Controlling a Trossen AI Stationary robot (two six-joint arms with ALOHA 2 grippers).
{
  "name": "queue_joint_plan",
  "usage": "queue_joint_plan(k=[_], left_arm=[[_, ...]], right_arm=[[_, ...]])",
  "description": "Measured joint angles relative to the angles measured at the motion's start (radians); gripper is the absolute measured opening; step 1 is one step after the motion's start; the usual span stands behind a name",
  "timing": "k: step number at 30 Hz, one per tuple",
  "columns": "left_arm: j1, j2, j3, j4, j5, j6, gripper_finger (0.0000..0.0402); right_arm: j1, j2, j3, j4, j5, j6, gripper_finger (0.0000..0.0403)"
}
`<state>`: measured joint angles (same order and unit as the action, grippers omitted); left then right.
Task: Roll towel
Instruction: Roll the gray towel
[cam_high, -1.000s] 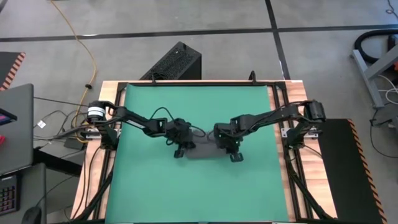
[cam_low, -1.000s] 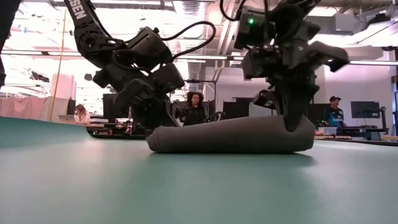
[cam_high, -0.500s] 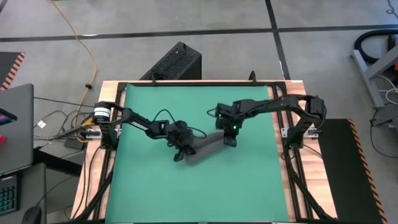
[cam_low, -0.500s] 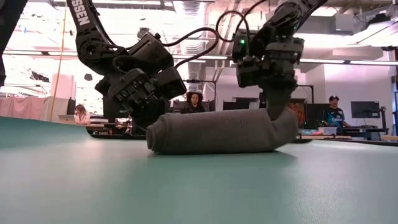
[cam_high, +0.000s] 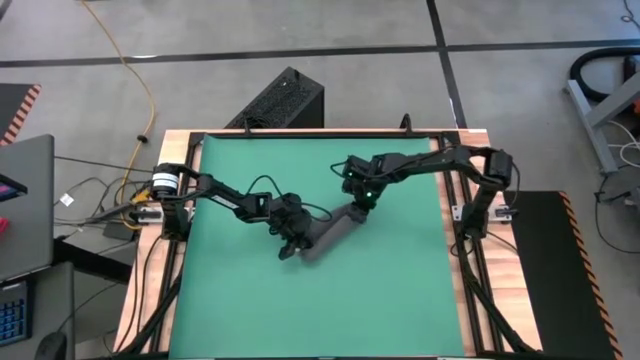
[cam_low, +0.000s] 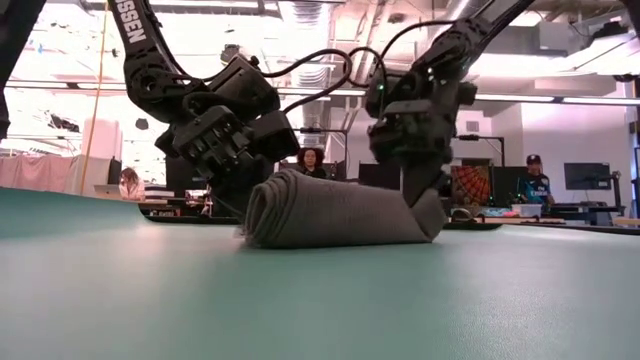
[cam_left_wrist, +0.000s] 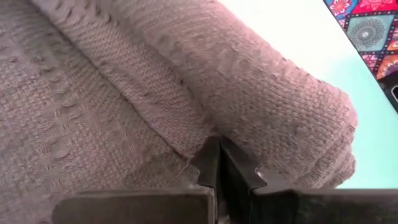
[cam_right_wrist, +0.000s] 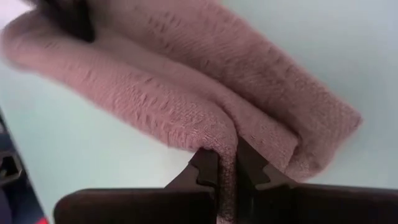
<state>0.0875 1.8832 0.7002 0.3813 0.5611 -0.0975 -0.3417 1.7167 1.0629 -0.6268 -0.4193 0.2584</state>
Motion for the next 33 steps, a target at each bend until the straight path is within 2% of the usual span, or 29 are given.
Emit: queue_joint_plan(k=[4,15,21,30,33], left_arm=[[-0.001,0.000,-0.002,-0.007,0.016,-0.009,0.0000],[-0.002,-0.001,-0.002,-0.016,0.062,-0.020,0.0000],[-0.002,-0.002,-0.002,-0.013,0.086,-0.029,0.0000],[0.006,-0.172,-0.010,-0.074,0.125,-0.219,0.0000],[0.007,-0.265,-0.008,-0.156,0.130,-0.278,0.0000]], right_arm=[[0.015,0.056,0.011,0.097,0.020,0.036,0.0031],[0.001,0.077,0.112,0.112,0.081,0.127,0.0031],[-0.008,0.166,0.117,0.176,0.064,0.205,0.0031],[-0.008,0.245,0.119,0.210,0.045,0.261,0.0031],[-0.007,0.244,0.118,0.210,0.052,0.261,0.0031]])
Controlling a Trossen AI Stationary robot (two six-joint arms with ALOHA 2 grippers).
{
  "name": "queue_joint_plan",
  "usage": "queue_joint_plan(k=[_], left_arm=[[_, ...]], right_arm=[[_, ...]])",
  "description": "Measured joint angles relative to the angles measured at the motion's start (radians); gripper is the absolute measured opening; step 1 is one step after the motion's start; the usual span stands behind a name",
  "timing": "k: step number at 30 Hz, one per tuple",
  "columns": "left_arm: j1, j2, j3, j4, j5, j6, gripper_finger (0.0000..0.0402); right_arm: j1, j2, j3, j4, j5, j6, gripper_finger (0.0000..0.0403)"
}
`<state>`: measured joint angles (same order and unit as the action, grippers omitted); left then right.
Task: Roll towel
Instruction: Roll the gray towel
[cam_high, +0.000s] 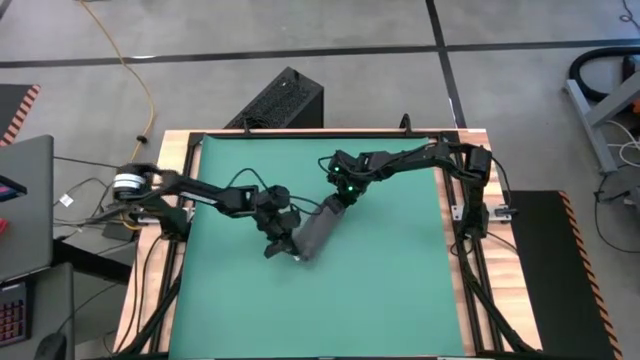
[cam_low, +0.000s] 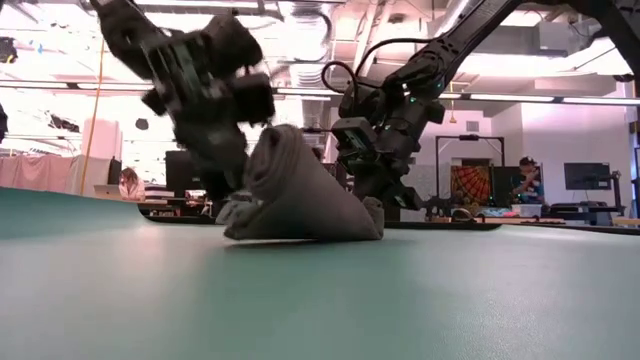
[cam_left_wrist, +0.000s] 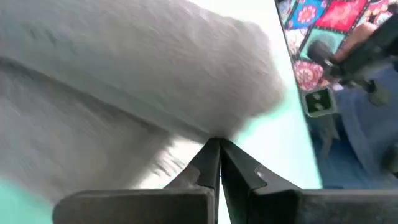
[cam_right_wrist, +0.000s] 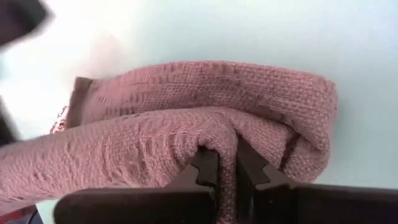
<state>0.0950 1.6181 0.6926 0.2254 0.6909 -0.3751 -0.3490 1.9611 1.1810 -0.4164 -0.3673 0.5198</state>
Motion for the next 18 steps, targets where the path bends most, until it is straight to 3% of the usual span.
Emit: queue_joint_plan(k=[4,8,14,18], left_arm=[[-0.008,-0.181,0.001,-0.163,-0.076,-0.004,0.0000],[-0.029,-0.346,0.002,-0.287,-0.321,0.024,0.0000],[-0.039,-0.414,0.003,-0.188,-0.553,0.065,0.0000],[-0.060,-0.376,0.006,-0.066,-0.575,0.065,0.0000]], right_arm=[[0.000,-0.002,-0.001,-0.001,0.012,0.000,0.0031],[0.002,-0.002,-0.002,0.002,0.021,0.000,0.0031],[0.012,-0.002,-0.002,0.006,0.035,-0.001,0.0031],[0.019,-0.002,-0.003,0.007,0.036,0.001,0.0031]])
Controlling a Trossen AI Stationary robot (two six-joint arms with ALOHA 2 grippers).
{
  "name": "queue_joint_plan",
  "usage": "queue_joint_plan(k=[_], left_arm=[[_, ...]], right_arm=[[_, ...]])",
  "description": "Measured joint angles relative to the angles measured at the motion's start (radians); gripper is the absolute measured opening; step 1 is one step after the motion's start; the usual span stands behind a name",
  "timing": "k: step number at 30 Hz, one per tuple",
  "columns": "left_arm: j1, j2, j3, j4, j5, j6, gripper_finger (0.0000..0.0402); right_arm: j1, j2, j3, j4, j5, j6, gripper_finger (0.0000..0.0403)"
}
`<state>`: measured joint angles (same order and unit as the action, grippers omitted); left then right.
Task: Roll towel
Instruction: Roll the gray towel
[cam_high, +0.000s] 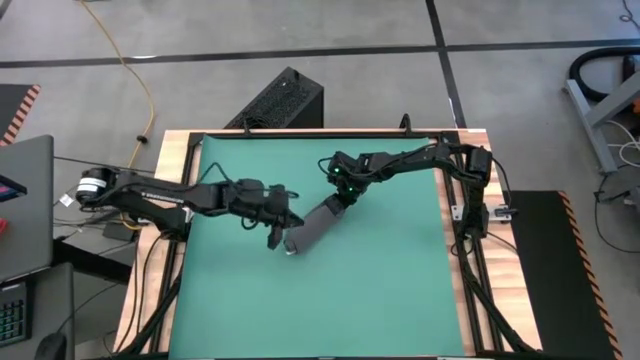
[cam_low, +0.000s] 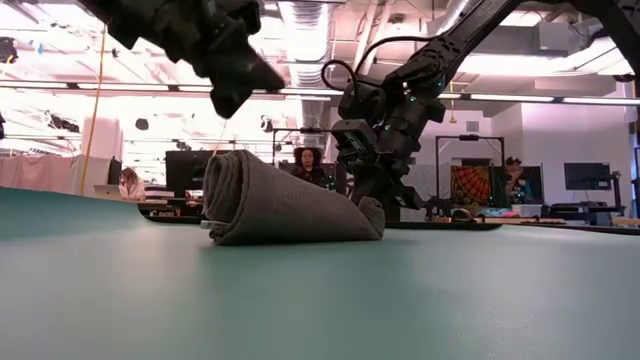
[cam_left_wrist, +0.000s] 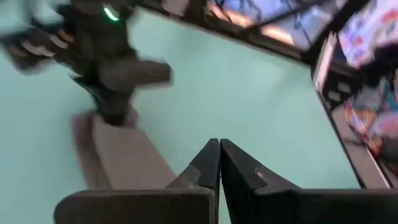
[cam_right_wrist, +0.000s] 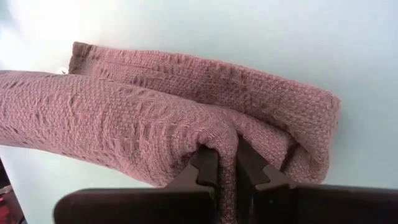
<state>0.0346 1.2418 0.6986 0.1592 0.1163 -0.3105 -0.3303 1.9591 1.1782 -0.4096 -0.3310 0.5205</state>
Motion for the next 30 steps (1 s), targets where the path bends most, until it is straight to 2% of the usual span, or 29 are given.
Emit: queue_joint_plan(k=[2,6,11,18,25,30], left_arm=[[-0.010,0.039,0.014,-0.030,0.002,0.002,0.0000],[-0.034,0.131,0.085,-0.099,0.083,0.027,0.0000],[-0.069,0.237,0.149,-0.217,-0.032,0.112,0.0000],[-0.065,0.351,0.116,-0.226,-0.099,0.106,0.0000],[-0.067,0.365,0.116,-0.225,-0.095,0.095,0.0000],[-0.066,0.365,0.116,-0.273,-0.094,0.114,0.0000]], right_arm=[[0.002,0.000,0.000,0.000,0.000,0.001,0.0031],[0.009,0.000,0.000,0.000,0.002,0.003,0.0031],[0.011,0.000,-0.001,0.002,0.003,0.003,0.0031],[0.012,0.000,-0.001,0.005,0.003,0.002,0.0031],[0.012,-0.001,-0.002,0.006,-0.001,-0.011,0.0031],[0.008,-0.054,-0.004,0.010,0.012,-0.058,0.0079]])
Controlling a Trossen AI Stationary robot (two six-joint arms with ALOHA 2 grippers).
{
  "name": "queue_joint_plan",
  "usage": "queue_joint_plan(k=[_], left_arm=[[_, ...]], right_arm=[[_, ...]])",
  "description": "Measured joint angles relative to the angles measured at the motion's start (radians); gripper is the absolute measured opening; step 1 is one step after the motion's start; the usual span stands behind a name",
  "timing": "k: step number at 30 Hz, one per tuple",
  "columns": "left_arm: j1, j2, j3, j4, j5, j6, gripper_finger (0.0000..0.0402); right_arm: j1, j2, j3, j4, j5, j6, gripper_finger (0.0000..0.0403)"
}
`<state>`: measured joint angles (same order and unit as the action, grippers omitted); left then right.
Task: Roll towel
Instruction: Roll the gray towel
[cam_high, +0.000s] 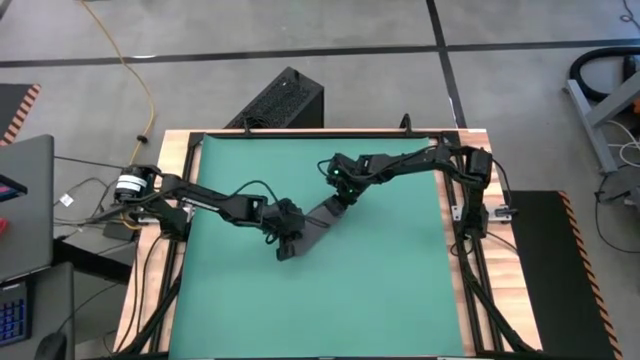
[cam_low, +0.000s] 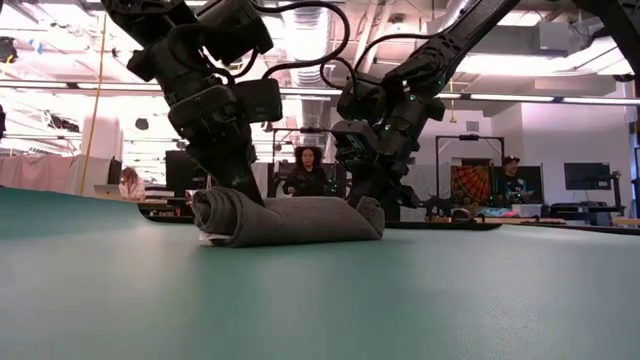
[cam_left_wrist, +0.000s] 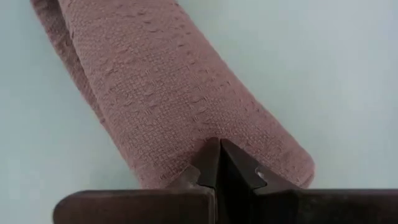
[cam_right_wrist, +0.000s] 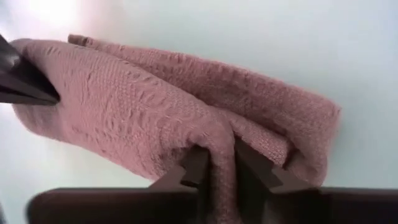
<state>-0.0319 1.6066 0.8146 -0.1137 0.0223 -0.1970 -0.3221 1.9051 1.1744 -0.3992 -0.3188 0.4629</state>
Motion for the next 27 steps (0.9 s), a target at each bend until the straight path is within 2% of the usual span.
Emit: queue_joint_plan(k=[6,21,27], left_arm=[[0.002,0.000,0.000,-0.010,-0.003,0.032,0.0000],[0.001,0.062,0.000,0.020,0.048,0.060,0.0000],[0.005,0.063,0.000,0.016,0.055,0.061,0.0000]], right_arm=[[-0.031,-0.093,-0.003,-0.020,0.076,-0.050,0.0121],[-0.103,-0.225,-0.001,-0.093,0.090,-0.132,0.0122],[-0.070,-0.272,0.000,-0.028,-0.016,-0.193,0.0106]])
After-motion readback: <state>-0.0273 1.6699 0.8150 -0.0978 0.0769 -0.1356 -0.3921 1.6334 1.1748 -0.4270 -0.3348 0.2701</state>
